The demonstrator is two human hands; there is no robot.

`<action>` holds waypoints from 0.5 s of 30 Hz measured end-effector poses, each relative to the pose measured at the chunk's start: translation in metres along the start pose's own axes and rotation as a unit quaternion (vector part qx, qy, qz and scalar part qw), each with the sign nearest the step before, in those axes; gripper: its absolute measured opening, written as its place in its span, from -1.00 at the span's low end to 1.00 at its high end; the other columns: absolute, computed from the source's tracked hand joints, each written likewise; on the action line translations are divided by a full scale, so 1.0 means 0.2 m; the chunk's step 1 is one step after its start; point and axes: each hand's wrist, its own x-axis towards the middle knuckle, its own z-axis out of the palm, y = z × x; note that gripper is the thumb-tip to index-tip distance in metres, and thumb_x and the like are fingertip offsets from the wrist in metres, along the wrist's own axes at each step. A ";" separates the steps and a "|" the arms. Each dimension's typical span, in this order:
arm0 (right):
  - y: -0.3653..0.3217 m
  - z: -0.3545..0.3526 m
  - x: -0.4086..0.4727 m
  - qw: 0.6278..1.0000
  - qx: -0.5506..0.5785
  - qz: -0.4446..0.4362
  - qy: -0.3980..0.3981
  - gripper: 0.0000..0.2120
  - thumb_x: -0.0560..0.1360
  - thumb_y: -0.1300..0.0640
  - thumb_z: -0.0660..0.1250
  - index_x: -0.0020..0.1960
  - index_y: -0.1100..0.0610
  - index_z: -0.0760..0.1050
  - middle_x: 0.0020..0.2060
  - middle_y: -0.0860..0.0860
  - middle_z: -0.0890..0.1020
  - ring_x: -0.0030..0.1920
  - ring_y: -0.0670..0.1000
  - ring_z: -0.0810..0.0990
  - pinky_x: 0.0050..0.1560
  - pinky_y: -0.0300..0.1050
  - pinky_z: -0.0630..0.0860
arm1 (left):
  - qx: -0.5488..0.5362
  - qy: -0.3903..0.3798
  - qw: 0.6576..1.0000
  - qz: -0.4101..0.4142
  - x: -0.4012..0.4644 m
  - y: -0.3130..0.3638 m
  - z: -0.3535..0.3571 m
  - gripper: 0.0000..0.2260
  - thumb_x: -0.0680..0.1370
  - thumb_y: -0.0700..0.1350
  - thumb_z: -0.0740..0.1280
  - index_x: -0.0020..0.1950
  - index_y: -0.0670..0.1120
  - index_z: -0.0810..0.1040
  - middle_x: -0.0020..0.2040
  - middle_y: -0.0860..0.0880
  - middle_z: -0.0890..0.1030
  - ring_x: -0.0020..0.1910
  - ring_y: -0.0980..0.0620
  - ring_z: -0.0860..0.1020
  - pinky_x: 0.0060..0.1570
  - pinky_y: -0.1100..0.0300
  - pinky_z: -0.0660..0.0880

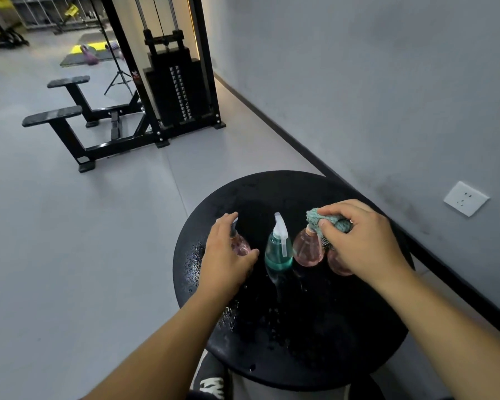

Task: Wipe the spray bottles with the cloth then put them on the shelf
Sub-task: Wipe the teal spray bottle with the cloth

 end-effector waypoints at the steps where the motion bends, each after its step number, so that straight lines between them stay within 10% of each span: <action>1: 0.01 -0.01 0.00 1.000 -0.002 0.000 0.001 -0.79 0.51 0.24 0.48 0.04 -0.04 0.71 -0.01 -0.22 0.65 0.05 -0.34 0.57 -0.01 -0.60 0.37 | 0.009 -0.001 1.000 0.004 0.00 0.01 0.02 -0.25 0.48 -0.09 0.58 0.61 0.12 0.34 0.62 0.07 0.35 0.60 0.06 0.33 0.50 0.10 0.36; 11: 0.11 -0.05 0.05 1.000 -0.016 0.014 0.004 -0.80 0.51 0.22 0.49 0.05 -0.05 0.72 0.01 -0.21 0.66 0.04 -0.29 0.60 -0.02 -0.59 0.39 | 0.119 -0.012 0.991 0.063 0.09 0.06 0.15 -0.40 0.59 -0.08 0.48 0.61 -0.01 0.40 0.66 -0.01 0.36 0.69 0.02 0.19 0.68 0.05 0.10; 15: 0.12 -0.05 0.08 1.000 -0.020 0.010 0.007 -0.81 0.51 0.22 0.48 0.05 -0.03 0.72 0.01 -0.20 0.66 0.05 -0.29 0.59 0.00 -0.60 0.38 | 0.129 -0.028 0.988 0.079 0.11 0.08 0.22 -0.49 0.62 -0.15 0.41 0.58 -0.04 0.45 0.58 0.01 0.45 0.65 0.02 0.29 0.59 -0.19 0.31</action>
